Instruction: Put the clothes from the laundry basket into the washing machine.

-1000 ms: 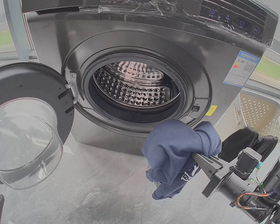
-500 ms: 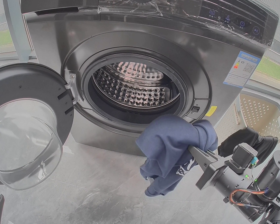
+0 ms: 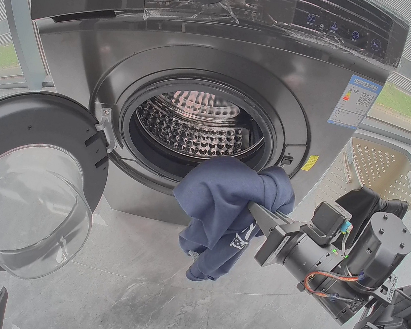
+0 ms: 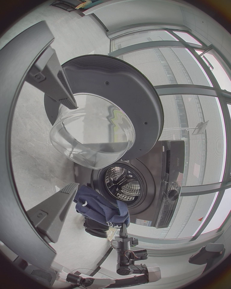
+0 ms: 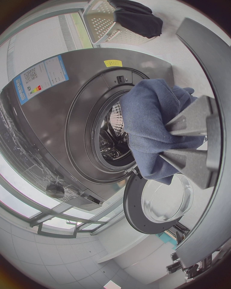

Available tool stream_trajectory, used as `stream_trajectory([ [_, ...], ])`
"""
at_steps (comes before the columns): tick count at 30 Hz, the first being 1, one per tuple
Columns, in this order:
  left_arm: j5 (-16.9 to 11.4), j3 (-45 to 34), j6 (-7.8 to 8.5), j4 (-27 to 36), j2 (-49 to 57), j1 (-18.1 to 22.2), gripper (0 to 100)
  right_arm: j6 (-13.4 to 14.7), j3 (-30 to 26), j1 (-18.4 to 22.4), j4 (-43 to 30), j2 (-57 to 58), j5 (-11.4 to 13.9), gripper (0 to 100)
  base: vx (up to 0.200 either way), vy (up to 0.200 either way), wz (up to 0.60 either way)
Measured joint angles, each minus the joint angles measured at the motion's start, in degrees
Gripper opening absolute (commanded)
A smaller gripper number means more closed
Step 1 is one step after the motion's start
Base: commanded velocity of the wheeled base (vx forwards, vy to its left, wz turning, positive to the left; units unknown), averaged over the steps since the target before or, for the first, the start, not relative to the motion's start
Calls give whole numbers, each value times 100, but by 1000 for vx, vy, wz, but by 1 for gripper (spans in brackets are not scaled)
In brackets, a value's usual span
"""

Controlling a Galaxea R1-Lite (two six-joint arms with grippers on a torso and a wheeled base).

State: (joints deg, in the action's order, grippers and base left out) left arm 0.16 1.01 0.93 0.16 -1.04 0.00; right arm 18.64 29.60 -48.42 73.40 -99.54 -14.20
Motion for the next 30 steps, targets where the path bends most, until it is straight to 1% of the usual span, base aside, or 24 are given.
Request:
stream_trajectory([
  [3,-9,0,-60,-5,0,0,100,133,30,-45,9,-77,13,0,0,0,0],
  [5,-13,0,-61,-5,2,0,100,218,55,-83,99,-134,9,0,0,0,0],
  [7,-60,0,-9,-9,0,-2,100,273,101,-116,305,-219,-7,0,0,0,0],
  [9,-234,0,152,-18,0,-2,100,278,166,-152,479,-311,-11,0,0,0,0],
  [11,-330,0,238,-29,0,-2,100,276,262,-171,507,-388,-13,0,0,0,0],
  [14,-349,0,279,-37,0,-2,100,279,386,-139,569,-477,-13,0,0,0,0],
  [19,-335,0,268,-34,0,-7,100,339,411,-111,619,-580,-9,0,0,0,0],
  [21,-324,0,219,-59,0,-5,100,345,411,-107,666,-619,-9,0,0,0,0],
  [23,-316,0,96,-149,0,2,100,341,411,-107,742,-664,-7,0,0,0,0],
  [24,-316,28,30,-256,-6,13,100,334,411,-102,784,-686,-5,0,0,0,0],
  [27,-366,308,-85,-711,-133,60,100,312,411,-100,892,-752,-5,0,0,0,0],
  [29,-513,535,-130,-948,-329,71,100,282,439,-100,945,-790,-2,0,0,0,0],
  [30,-662,638,-157,-1036,-478,71,100,262,461,-100,975,-807,-2,0,0,0,0],
])
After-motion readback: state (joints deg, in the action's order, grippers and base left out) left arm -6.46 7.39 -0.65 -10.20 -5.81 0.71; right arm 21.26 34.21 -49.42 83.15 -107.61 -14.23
